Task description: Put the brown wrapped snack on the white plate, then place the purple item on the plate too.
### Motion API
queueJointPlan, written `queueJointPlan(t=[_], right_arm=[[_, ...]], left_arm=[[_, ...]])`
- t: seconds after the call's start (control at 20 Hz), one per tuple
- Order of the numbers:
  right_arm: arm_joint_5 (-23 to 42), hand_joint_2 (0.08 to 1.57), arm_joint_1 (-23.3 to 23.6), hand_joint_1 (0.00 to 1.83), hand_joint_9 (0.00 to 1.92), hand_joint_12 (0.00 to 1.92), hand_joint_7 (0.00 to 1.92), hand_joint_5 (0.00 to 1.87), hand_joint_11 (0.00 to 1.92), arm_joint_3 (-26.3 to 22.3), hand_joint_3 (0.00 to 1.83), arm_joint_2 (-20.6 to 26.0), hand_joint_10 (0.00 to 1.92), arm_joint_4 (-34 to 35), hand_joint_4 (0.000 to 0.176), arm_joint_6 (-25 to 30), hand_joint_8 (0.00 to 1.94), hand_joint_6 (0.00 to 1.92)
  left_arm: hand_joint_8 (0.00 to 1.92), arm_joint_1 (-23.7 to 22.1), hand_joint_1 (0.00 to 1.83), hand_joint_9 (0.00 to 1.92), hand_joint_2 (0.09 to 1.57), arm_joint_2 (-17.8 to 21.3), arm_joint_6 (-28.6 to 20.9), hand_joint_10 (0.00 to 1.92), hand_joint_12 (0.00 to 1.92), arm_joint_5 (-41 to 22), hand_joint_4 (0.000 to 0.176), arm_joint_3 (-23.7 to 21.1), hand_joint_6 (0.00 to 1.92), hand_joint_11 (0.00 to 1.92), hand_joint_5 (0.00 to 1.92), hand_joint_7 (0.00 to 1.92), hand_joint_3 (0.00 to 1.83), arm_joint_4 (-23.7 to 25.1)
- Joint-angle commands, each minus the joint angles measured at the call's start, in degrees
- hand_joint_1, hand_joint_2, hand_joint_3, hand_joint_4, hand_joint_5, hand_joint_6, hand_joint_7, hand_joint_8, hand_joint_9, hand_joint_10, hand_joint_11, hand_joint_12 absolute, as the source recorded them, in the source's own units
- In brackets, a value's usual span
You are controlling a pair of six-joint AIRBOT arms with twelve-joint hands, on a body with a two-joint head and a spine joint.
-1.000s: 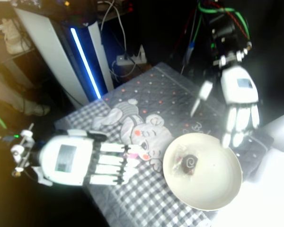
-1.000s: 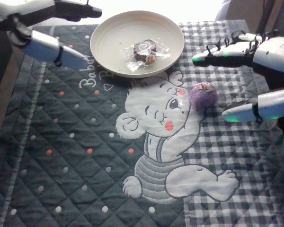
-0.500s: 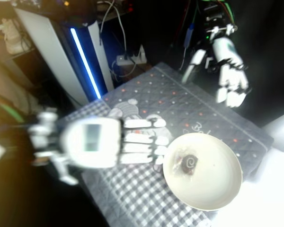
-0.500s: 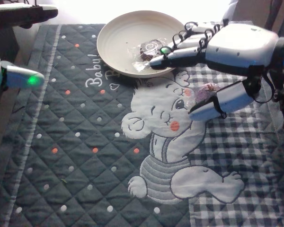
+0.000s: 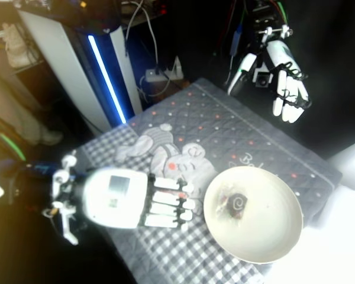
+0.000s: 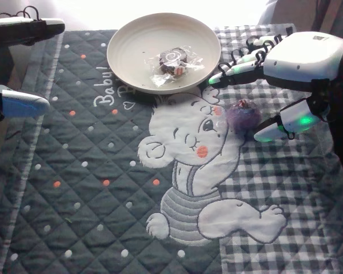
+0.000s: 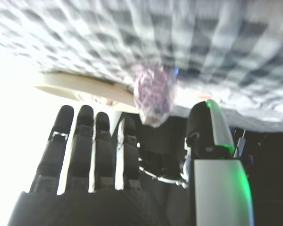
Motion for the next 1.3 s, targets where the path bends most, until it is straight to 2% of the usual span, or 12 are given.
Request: queueJointPlan(t=[0.0,0.05,0.1,0.2,0.3,0.4,0.55,0.65,0.7,1.0,1.2,1.25], right_arm=[[3.9,0.97,0.7,0.86,0.57,1.12,0.46,0.40,0.26,-0.1,0.00,-0.2,0.04,2.2,0.092,0.3,0.01,0.00],[3.7,0.96,0.7,0.89,0.53,1.53,0.59,0.52,0.37,-0.1,0.00,-0.2,0.72,2.2,0.055,0.3,0.11,0.02],[3.6,0.96,0.7,0.86,0.49,1.64,0.61,0.59,0.41,-0.1,0.00,-0.2,1.07,2.2,0.051,0.3,0.29,0.02],[3.3,1.02,0.7,0.95,0.66,1.80,0.70,0.89,0.57,-0.1,0.00,-0.7,1.40,1.6,0.000,0.3,0.91,0.02],[3.3,1.14,0.7,1.24,0.81,1.86,0.90,0.97,0.76,-0.1,0.00,-1.2,1.60,1.2,0.000,0.3,1.35,0.75],[3.3,1.18,0.7,1.22,0.68,1.74,0.80,0.92,0.56,-0.1,0.00,-1.2,1.44,1.3,0.000,0.3,1.48,0.92],[6.5,1.13,0.7,1.37,0.86,1.45,0.97,0.90,0.66,0.7,0.00,-0.2,1.28,5.3,0.000,0.3,1.02,1.04],[10.1,1.10,0.7,1.27,0.89,1.65,1.04,0.98,0.77,2.5,0.00,-0.4,1.37,10.0,0.000,0.3,1.02,0.88],[12.0,1.09,0.8,1.26,0.94,1.43,1.09,1.00,0.64,4.0,0.00,-1.0,1.18,12.8,0.000,0.3,0.99,0.81],[8.9,1.06,13.5,1.38,1.02,1.14,1.21,0.99,0.84,14.1,0.00,-11.5,1.09,13.1,0.000,0.3,0.51,0.94],[-0.4,1.07,18.2,1.25,1.06,1.26,1.09,1.07,0.80,23.7,0.00,-20.8,0.66,12.1,0.000,0.3,0.93,0.75],[-2.4,1.00,19.0,1.07,0.91,1.49,0.88,0.82,0.74,25.5,0.00,-22.5,0.90,11.3,0.000,0.3,0.69,0.28]], left_arm=[[0.00,-0.5,0.77,0.31,0.90,0.0,-0.6,0.00,0.86,-6.9,0.062,0.0,0.00,0.00,0.36,0.36,0.00,-1.7],[0.00,-0.5,0.77,0.31,0.90,-0.1,-0.7,0.00,0.88,-6.9,0.050,0.0,0.00,0.00,0.37,0.37,0.00,-1.7],[0.00,-0.5,0.76,0.30,0.90,-0.2,-0.8,0.00,0.89,-6.9,0.060,0.0,0.00,0.00,0.37,0.37,0.00,-1.7],[0.00,-0.5,0.71,0.36,0.92,-0.4,-0.8,0.01,1.01,-6.8,0.068,0.0,0.00,0.01,0.37,0.36,0.00,-1.7],[0.01,-0.5,0.71,0.42,0.92,-0.4,-0.8,0.03,1.03,-6.7,0.068,0.1,0.00,0.06,0.37,0.38,0.00,-1.7],[0.01,-0.5,0.74,0.43,0.91,-0.5,-0.8,0.03,1.03,-6.4,0.065,0.1,0.01,0.04,0.38,0.40,0.00,-1.7],[0.01,-0.4,0.76,0.49,0.91,-0.8,-0.9,0.02,1.06,-5.8,0.063,0.2,0.01,0.08,0.42,0.45,0.00,-1.3],[0.00,-0.4,0.78,0.51,0.90,-1.5,-1.1,0.02,1.09,-5.6,0.063,0.7,0.01,0.14,0.44,0.45,0.00,-1.2],[0.00,-0.9,0.79,0.52,0.90,-2.2,-1.5,0.02,1.10,-5.1,0.067,1.3,0.01,0.15,0.43,0.44,0.00,-0.6],[0.00,-2.6,0.77,0.49,0.90,-3.5,-3.0,0.01,1.26,-3.9,0.089,2.4,0.00,0.01,0.40,0.42,0.00,1.4],[0.00,-4.4,0.81,0.45,0.91,-4.9,-3.8,0.00,1.19,-2.3,0.068,3.8,0.00,0.00,0.40,0.40,0.00,3.7],[0.00,-5.0,0.81,0.43,0.90,-5.4,-4.4,0.00,1.16,-1.7,0.068,4.3,0.00,0.00,0.41,0.41,0.00,4.7]])
